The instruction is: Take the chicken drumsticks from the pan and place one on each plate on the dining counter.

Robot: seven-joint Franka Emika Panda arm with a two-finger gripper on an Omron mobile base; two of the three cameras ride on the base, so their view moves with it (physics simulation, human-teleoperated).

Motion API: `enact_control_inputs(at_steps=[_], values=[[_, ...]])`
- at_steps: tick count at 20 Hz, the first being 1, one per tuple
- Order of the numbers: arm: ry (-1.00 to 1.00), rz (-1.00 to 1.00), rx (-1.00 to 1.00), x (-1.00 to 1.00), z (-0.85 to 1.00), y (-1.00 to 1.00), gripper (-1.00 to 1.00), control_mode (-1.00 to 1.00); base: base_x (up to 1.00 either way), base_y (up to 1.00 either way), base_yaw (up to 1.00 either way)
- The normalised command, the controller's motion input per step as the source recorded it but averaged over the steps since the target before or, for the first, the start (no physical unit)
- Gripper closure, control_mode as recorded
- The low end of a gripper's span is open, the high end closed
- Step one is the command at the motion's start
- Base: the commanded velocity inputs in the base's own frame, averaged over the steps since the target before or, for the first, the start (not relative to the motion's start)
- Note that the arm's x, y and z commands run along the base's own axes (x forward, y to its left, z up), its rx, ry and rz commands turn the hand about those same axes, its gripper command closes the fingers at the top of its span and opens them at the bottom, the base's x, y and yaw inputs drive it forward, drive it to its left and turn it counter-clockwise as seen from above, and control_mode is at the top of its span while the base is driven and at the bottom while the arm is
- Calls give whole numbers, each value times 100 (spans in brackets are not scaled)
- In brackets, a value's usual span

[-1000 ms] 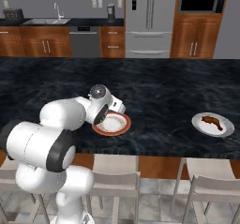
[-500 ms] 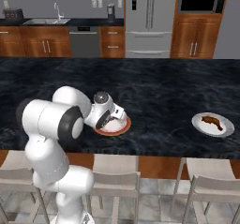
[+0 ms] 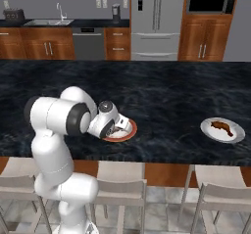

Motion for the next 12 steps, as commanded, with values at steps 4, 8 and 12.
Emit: enact_control_inputs(at_steps=[4, 8, 12], values=[[8, 0, 0, 6, -37, 0, 100, -100, 0, 0, 0], [8, 0, 0, 0, -36, 0, 100, -100, 0, 0, 0], [7, 0, 0, 1, -28, 0, 100, -100, 0, 0, 0]])
